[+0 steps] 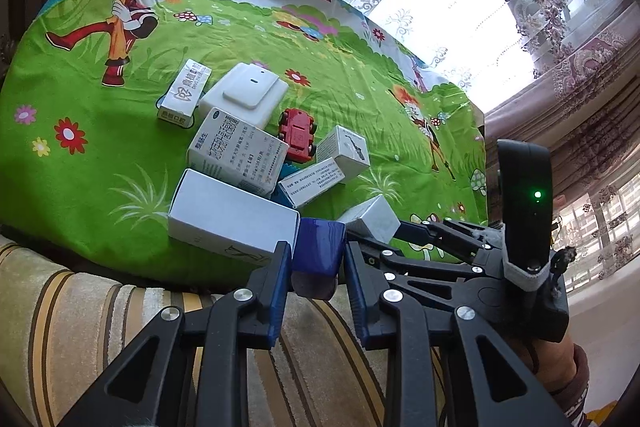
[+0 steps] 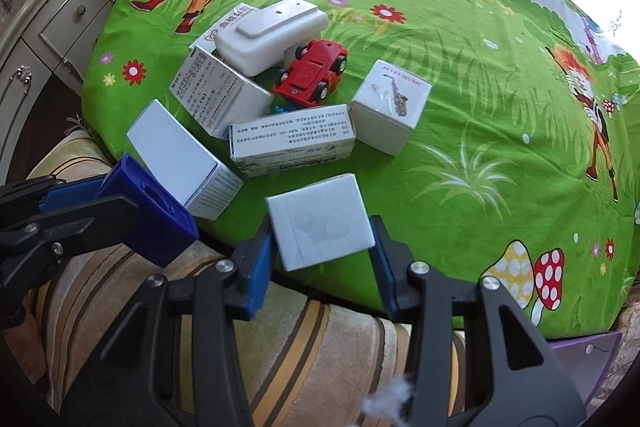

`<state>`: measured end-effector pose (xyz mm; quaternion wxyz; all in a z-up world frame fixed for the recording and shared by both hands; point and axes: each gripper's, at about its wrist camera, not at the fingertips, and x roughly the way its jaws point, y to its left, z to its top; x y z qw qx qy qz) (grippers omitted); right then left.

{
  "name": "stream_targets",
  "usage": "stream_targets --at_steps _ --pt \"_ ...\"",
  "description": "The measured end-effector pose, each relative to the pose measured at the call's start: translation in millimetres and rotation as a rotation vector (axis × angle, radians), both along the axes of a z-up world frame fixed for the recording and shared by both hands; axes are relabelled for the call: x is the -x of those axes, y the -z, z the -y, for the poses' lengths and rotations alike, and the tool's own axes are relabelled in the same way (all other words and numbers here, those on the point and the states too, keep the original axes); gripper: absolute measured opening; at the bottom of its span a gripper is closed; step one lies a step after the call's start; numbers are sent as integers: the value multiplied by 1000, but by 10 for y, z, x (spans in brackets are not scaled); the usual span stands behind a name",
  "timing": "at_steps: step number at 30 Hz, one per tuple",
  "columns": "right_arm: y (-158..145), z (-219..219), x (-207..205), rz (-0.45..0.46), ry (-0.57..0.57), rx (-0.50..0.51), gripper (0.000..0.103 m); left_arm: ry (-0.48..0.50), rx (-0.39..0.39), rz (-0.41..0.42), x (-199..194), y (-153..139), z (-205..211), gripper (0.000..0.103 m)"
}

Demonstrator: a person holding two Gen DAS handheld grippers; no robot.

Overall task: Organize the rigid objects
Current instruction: 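Grasp the white cube box with the right tool while the left tool holds the blue box, then carry the blue box and white cube into the purple-rimmed box and release both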

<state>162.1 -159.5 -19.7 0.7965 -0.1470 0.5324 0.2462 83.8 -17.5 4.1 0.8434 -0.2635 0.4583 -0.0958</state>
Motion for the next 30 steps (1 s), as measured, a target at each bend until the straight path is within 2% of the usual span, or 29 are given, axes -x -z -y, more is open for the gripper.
stream_targets --at_steps 5,14,30 --pt "-178 298 74 40 87 -58 49 21 -9 11 6 -61 90 28" --pt "-414 729 316 112 178 -83 49 91 -8 25 14 -174 399 28" --pt "-715 1916 693 187 392 -100 49 315 -2 51 -8 -315 1345 28"
